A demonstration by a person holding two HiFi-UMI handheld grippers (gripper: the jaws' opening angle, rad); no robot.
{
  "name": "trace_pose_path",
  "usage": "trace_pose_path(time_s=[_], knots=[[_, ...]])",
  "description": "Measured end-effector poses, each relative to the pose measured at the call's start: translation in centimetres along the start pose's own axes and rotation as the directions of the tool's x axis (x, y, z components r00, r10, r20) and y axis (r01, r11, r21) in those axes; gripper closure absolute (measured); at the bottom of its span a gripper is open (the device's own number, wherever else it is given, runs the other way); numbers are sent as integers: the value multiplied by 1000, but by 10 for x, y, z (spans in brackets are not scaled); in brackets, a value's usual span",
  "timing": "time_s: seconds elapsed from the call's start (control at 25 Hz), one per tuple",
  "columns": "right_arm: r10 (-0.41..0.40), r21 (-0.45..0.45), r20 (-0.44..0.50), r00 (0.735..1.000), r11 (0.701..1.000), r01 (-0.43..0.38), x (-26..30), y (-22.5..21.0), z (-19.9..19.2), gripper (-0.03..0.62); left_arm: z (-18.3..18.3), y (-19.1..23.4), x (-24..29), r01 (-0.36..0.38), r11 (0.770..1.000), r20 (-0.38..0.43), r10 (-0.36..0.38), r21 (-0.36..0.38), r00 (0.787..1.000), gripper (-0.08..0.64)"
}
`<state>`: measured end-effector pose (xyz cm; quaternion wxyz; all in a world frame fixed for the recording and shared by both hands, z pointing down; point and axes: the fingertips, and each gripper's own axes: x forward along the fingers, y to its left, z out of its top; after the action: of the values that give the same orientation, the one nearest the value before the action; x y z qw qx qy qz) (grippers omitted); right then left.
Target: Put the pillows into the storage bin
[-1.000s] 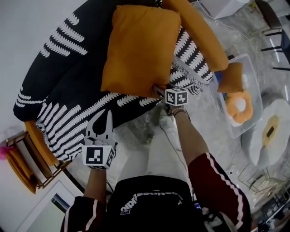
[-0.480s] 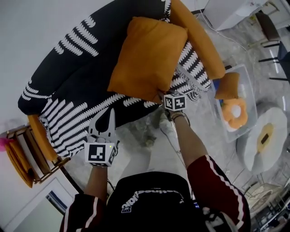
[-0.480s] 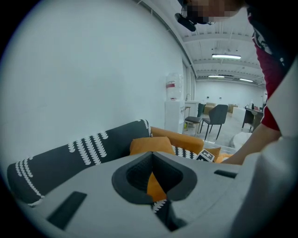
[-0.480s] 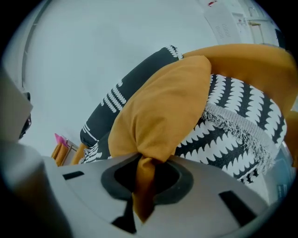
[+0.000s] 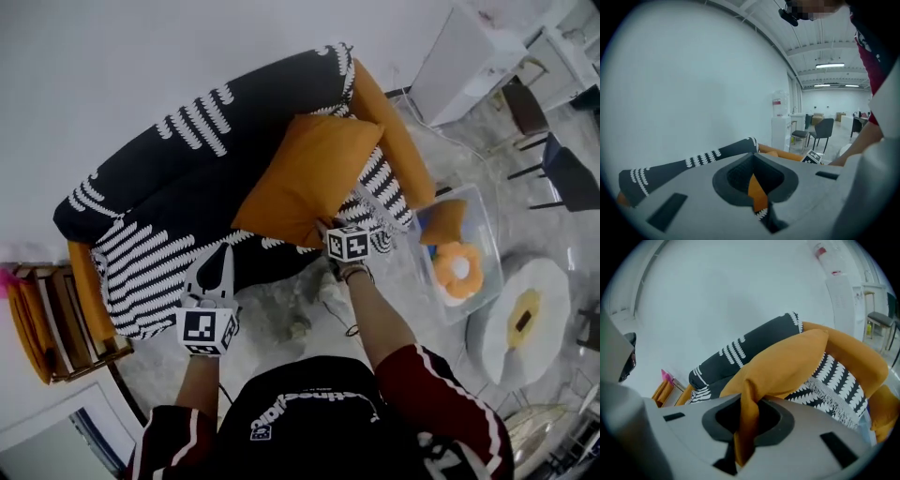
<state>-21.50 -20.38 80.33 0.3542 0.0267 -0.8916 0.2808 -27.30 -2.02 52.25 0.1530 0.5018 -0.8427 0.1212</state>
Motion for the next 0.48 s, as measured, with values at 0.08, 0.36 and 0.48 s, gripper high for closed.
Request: trace_pose_path(time_s=[0.08,0.36,0.48], knots=[[4,-40,6,1000,999,-4,-17,19,11,535,16,4,-18,-17,1000,39,18,-15,999,557],[14,-131,33,999,991,-9,-71,76,31,537,68,13,-70,-52,998,177,56,-26,983,557],[9,-175,53,999,985,0,-96,96,34,535,77,13,-94,-51,998,216,58,-38,975,557]])
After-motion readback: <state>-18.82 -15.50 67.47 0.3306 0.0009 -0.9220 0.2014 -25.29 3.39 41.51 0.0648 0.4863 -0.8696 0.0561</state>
